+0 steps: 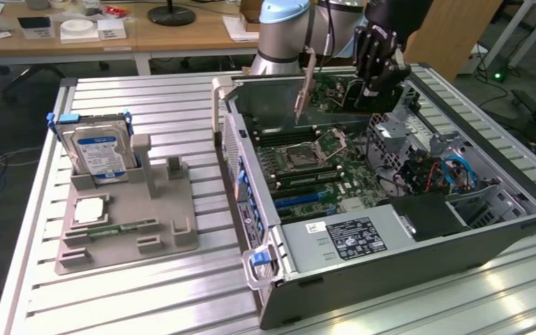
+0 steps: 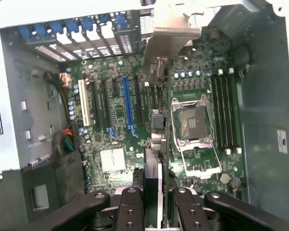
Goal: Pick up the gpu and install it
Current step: 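Insert the gpu into the slot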
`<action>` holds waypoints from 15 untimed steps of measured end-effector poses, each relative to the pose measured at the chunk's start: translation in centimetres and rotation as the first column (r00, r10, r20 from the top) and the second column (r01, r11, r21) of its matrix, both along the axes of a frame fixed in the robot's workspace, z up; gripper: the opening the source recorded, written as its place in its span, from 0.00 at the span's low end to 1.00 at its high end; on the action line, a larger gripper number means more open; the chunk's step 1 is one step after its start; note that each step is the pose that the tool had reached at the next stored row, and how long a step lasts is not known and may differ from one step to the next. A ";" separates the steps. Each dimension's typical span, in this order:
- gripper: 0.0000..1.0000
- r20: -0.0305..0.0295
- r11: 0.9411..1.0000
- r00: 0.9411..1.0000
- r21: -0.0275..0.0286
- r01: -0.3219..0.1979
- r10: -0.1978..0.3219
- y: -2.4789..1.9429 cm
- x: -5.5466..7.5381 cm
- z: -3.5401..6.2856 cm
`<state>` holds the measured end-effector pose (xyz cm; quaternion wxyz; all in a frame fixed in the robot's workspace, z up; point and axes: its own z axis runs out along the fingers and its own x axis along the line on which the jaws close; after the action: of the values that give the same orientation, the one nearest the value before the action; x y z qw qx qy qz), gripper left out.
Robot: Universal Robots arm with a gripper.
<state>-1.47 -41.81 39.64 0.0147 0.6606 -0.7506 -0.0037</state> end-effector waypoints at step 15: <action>0.27 0.001 0.999 0.999 -0.001 -0.050 0.050 0.00 0.0 -0.22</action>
<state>-1.48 -41.81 39.41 0.0148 0.6793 -0.7338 -0.0028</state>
